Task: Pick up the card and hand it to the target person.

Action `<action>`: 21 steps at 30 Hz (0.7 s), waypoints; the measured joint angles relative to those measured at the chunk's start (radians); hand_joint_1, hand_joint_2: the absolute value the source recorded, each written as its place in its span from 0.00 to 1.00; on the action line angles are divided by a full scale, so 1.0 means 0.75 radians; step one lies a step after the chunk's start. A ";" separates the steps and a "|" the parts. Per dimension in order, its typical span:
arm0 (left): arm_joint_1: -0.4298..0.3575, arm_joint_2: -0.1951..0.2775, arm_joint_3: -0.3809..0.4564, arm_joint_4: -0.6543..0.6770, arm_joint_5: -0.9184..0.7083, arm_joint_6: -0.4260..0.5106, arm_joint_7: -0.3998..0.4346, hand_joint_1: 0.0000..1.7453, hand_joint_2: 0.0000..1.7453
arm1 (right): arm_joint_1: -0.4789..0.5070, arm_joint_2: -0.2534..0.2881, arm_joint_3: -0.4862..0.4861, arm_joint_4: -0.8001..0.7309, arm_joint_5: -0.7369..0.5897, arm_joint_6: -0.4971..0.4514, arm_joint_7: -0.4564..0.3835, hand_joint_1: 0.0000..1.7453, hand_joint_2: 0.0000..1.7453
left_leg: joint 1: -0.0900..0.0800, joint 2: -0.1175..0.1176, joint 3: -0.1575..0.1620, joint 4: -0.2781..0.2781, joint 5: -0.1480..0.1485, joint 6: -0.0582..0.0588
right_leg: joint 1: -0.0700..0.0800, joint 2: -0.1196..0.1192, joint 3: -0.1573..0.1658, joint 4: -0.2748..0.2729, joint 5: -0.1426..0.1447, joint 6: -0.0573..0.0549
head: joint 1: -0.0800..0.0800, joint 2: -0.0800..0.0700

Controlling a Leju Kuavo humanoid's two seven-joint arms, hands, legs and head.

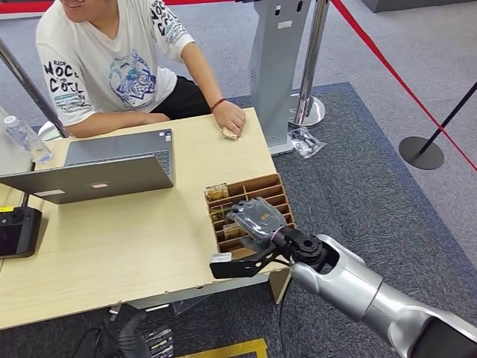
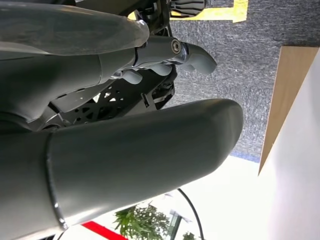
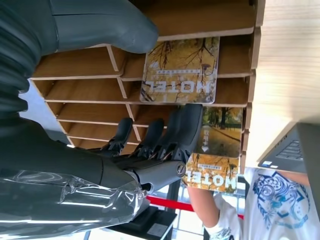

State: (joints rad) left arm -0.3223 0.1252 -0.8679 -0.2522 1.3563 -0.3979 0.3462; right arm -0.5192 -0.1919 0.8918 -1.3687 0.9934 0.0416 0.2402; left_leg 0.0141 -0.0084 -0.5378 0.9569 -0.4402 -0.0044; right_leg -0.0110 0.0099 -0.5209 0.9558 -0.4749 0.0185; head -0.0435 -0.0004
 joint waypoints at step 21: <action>0.001 0.001 0.000 0.000 0.000 0.007 -0.002 0.00 0.00 | -0.003 0.000 -0.001 0.000 -0.003 0.016 0.008 0.99 1.00 | 0.000 0.000 0.000 0.000 0.000 0.000 | 0.000 0.000 0.000 0.000 0.000 0.000 | 0.000 0.000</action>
State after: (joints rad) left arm -0.3214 0.1260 -0.8679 -0.2522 1.3562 -0.3929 0.3448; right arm -0.5214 -0.1920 0.8908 -1.3690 0.9909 0.0532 0.2464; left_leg 0.0141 -0.0085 -0.5377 0.9569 -0.4402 -0.0044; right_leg -0.0110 0.0098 -0.5207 0.9558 -0.4749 0.0185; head -0.0433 -0.0004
